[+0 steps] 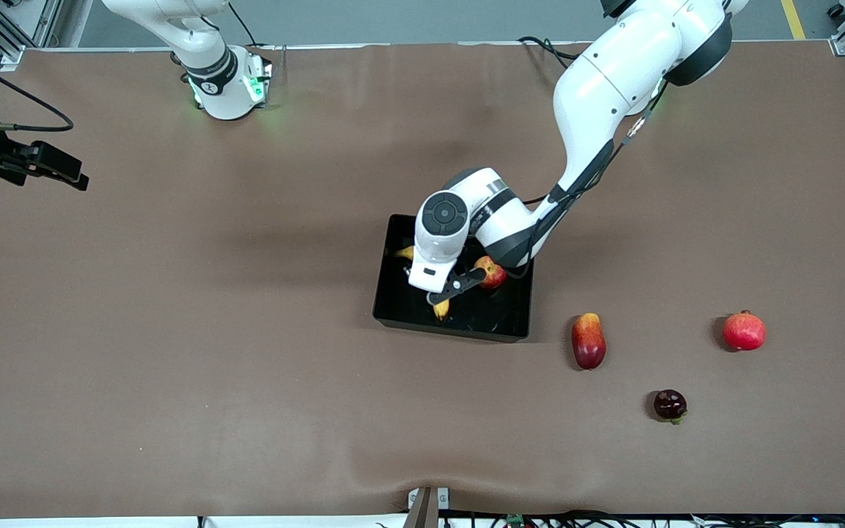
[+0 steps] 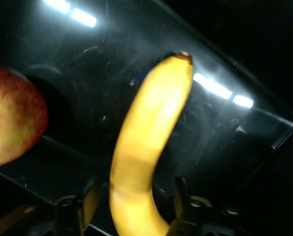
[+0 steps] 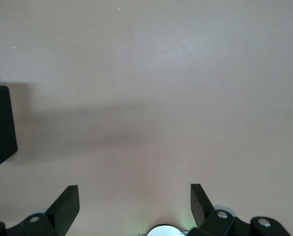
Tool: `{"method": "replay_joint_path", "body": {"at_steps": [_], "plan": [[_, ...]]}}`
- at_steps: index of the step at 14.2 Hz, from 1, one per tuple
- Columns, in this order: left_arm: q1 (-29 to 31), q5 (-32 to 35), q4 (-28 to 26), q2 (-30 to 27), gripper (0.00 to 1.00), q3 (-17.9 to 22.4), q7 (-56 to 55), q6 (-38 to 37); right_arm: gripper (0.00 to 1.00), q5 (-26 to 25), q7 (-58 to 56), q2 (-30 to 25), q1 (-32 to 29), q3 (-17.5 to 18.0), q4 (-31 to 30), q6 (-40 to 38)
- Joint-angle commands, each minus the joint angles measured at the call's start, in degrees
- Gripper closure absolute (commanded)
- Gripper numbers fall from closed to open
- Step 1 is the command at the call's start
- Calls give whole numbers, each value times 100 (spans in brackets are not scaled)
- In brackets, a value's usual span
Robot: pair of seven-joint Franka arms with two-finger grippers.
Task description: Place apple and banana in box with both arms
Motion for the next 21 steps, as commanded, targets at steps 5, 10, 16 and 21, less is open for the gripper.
{"method": "replay_joint_path", "body": {"at_steps": [5, 10, 16, 21], "plan": [[571, 107, 188, -996, 0, 32, 465, -494, 0, -36, 67, 33, 17, -5, 91, -43], [1459, -87, 180, -2200, 0, 5, 1783, -1617, 0, -27, 85, 33, 43, 4, 91, -25], [2522, -191, 162, -3387, 0, -4, 3927, -3192, 0, -27, 85, 41, 52, 12, 82, -25], [3384, -842, 118, -4047, 0, 14, 5414, -3763, 0, -27, 93, 41, 61, 12, 64, -34]]}}
